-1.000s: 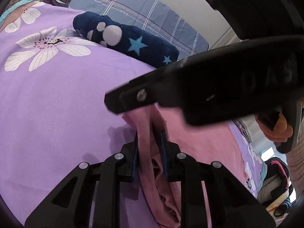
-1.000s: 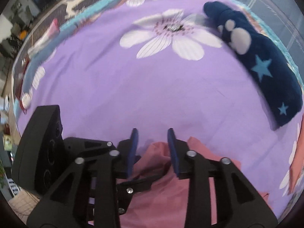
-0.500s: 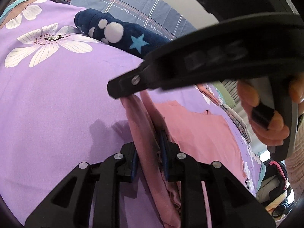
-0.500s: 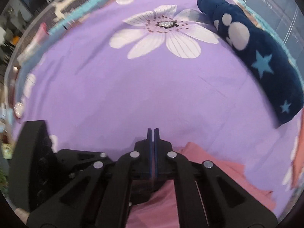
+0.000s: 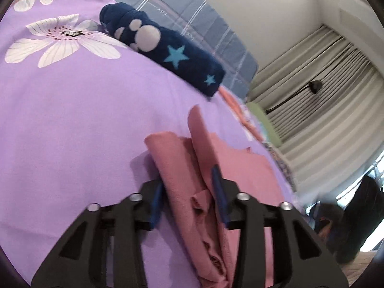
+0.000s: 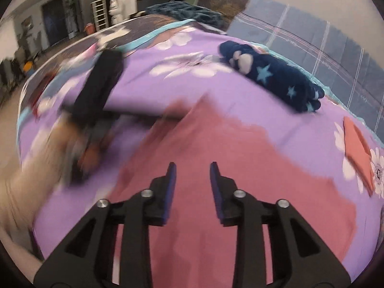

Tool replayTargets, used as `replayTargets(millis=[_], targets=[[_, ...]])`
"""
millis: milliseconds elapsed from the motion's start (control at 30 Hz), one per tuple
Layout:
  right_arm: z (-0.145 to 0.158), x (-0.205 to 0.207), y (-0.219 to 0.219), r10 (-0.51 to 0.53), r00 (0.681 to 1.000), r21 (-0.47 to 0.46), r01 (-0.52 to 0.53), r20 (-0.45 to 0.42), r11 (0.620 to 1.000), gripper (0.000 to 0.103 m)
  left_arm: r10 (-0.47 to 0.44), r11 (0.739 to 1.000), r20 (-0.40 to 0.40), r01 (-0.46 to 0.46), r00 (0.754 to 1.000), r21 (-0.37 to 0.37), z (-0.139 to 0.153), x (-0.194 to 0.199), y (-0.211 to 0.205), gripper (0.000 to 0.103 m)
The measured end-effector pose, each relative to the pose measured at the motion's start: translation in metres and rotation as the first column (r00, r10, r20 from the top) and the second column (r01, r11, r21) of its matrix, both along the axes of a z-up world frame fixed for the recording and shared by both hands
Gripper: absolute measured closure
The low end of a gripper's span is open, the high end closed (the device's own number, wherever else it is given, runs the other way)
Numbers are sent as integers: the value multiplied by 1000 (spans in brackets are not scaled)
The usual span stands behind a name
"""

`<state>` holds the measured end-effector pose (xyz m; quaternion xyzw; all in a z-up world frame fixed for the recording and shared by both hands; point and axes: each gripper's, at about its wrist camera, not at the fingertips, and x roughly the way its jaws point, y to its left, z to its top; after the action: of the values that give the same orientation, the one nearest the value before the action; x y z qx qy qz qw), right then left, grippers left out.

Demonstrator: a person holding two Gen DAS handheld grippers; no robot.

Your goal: Fold small clothes

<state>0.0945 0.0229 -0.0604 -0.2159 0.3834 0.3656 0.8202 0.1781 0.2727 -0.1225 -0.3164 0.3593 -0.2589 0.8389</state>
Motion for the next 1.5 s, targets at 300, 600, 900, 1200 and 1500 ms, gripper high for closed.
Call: replayTargets(millis=[300,600,900,1200,1500], targets=[[-50,-90,39,148,986,-124,-138,74,983,60,-24,999,5,24,1000,27,4,-1,-12,50],[-75,-98,81,112,937,-263,-22,332,965,59,-12,998,-65,16,998,64,-7,14,-14,83],[-75,-88,86,49,947,-236,28,317,971,93,-18,994,-97,28,995,108,-4,29,-29,91],[-18,-73,21,-178,942,20,180,286,984,93,-3,991,-61,12,998,135,34,31,-54,93],[24,-59,-63,-318,923,218,272,217,937,94,-37,965,33,27,999,259,97,33,-133,93]])
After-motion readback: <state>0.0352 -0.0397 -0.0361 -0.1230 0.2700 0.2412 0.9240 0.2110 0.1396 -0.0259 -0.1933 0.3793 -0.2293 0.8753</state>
